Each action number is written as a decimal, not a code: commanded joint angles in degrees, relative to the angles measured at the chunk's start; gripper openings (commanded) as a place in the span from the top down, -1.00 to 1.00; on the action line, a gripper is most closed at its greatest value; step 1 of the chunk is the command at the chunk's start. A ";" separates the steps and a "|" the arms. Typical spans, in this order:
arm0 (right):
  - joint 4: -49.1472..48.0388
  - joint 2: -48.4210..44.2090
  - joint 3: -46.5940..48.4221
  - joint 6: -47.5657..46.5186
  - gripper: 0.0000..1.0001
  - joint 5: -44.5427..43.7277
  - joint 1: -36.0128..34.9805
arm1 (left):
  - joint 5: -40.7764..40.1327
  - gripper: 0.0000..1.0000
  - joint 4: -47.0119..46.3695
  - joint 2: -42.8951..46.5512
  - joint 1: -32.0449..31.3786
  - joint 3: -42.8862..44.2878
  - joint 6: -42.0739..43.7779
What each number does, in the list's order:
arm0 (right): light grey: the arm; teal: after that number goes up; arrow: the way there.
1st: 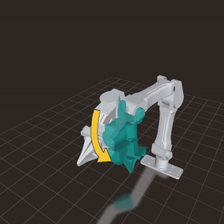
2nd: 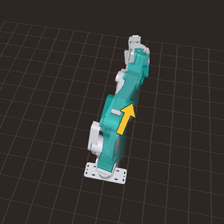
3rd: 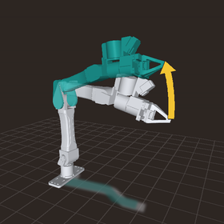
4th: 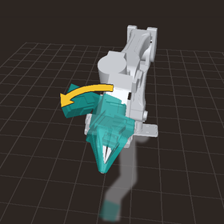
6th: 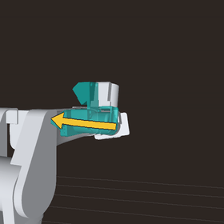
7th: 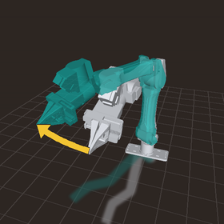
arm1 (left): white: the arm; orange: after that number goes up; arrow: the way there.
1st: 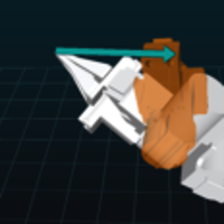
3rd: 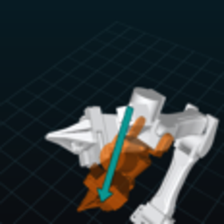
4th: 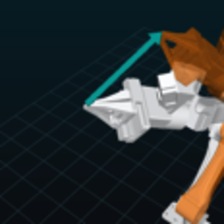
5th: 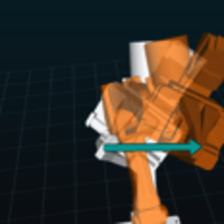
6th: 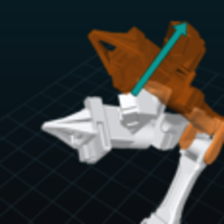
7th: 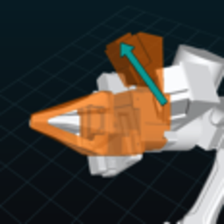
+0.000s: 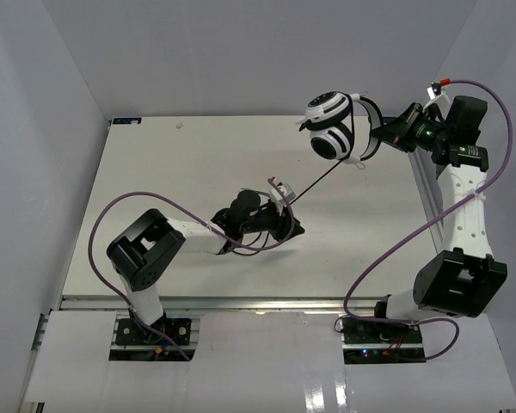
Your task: Wrap the headphones
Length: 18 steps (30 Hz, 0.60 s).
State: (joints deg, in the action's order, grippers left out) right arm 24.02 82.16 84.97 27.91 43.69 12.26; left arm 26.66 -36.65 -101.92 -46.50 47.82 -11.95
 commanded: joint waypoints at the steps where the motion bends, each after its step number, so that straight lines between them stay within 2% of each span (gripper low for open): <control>1: -4.86 -2.41 1.49 4.15 0.85 3.83 1.87 | 10.66 0.34 5.03 4.27 0.49 -1.77 3.83; 3: -4.97 -2.16 1.37 4.08 0.85 3.63 1.80 | 11.78 0.09 6.94 5.99 0.19 -1.82 5.88; 6: -5.73 -2.16 1.33 4.68 0.85 3.82 1.80 | 12.16 -0.07 9.18 7.38 0.00 -2.14 8.85; 13: -5.97 -2.04 3.91 6.14 0.85 4.85 1.80 | 11.08 -0.26 8.60 6.74 -1.03 -3.24 14.25; 18: -5.76 -2.59 4.83 6.04 0.85 4.83 1.87 | 10.27 -0.18 6.50 4.60 -1.32 -3.08 13.82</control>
State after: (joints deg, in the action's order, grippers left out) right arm 22.29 82.08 85.49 30.91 45.12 13.87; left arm 36.56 -28.36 -96.87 -47.39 44.62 -0.09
